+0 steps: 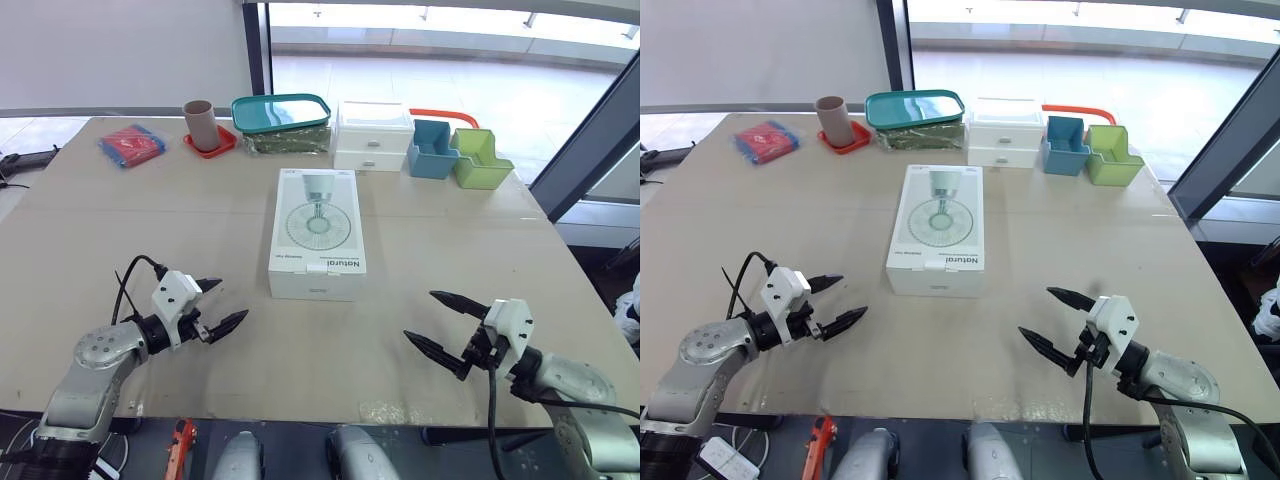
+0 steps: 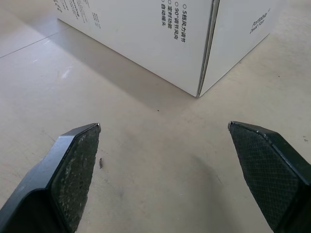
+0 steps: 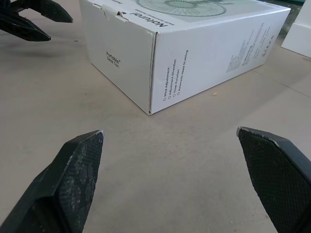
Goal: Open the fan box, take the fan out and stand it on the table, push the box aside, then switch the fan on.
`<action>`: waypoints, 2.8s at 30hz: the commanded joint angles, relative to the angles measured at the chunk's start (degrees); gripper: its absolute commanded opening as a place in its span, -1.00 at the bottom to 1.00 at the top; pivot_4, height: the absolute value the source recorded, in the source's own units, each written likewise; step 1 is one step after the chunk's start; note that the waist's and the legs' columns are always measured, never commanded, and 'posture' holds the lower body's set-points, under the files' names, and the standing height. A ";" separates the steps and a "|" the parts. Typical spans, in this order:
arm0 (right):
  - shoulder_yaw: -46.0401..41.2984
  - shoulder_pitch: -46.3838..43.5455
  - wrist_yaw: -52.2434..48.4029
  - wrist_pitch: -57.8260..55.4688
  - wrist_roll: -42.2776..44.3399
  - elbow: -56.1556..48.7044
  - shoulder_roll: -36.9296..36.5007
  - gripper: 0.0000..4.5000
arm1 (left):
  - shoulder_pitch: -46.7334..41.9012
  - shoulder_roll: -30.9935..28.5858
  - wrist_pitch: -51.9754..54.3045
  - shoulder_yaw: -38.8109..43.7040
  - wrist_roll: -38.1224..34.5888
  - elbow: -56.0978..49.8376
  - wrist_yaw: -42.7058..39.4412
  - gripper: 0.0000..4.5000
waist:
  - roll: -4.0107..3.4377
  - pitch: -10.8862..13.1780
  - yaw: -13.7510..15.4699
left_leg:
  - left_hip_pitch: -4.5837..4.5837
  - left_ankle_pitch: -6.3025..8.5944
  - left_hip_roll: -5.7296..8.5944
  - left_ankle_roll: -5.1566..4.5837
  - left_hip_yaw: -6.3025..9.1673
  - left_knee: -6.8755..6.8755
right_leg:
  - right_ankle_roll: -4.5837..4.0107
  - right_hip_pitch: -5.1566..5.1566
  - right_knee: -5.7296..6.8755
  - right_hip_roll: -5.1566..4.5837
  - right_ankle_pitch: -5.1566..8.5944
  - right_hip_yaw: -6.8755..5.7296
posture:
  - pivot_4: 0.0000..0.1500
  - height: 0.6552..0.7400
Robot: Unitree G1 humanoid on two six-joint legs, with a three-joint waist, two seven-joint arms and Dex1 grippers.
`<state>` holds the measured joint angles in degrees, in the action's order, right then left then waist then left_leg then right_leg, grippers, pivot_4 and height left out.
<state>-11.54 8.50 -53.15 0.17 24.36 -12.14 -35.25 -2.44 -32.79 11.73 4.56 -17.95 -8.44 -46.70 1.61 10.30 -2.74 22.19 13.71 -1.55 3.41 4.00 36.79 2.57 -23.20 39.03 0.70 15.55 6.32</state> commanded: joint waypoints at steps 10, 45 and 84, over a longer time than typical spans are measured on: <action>-1.07 0.29 -1.47 1.70 -0.02 0.28 -0.89 1.00 | -0.34 0.57 -1.04 0.08 -2.13 -2.16 -1.54 0.99 | 0.00 0.00 0.00 | 0.00 0.00 0.00 0.00 0.00 0.00 | 0.00 0.00 0.00 0.00 0.00 0.00 | 1.00 1.00; 0.20 -0.88 -0.51 0.53 -0.36 -1.37 -0.85 1.00 | -1.61 1.36 -0.65 2.80 -6.21 -3.71 -1.80 0.99 | 0.00 0.00 0.00 | 0.00 0.00 0.00 0.00 0.00 0.00 | -0.25 0.00 0.00 0.00 -0.15 0.00 | 1.00 1.00; 21.78 -32.78 10.13 -15.63 -13.72 -6.99 3.18 1.00 | -25.62 -0.72 17.18 -11.09 -3.96 3.53 -6.56 -1.00 | 0.01 0.00 0.00 | 0.16 0.05 0.04 -0.09 0.09 0.17 | -0.25 -0.03 0.01 0.00 -0.18 -0.08 | 1.00 1.00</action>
<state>9.03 -22.47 -43.36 -16.36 12.53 -19.47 -32.61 -27.93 -33.00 27.83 -5.89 -22.79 -5.59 -53.02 1.62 10.30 -2.74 22.33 13.75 -1.51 3.32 4.09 36.96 2.31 -23.23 39.04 0.70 15.37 6.24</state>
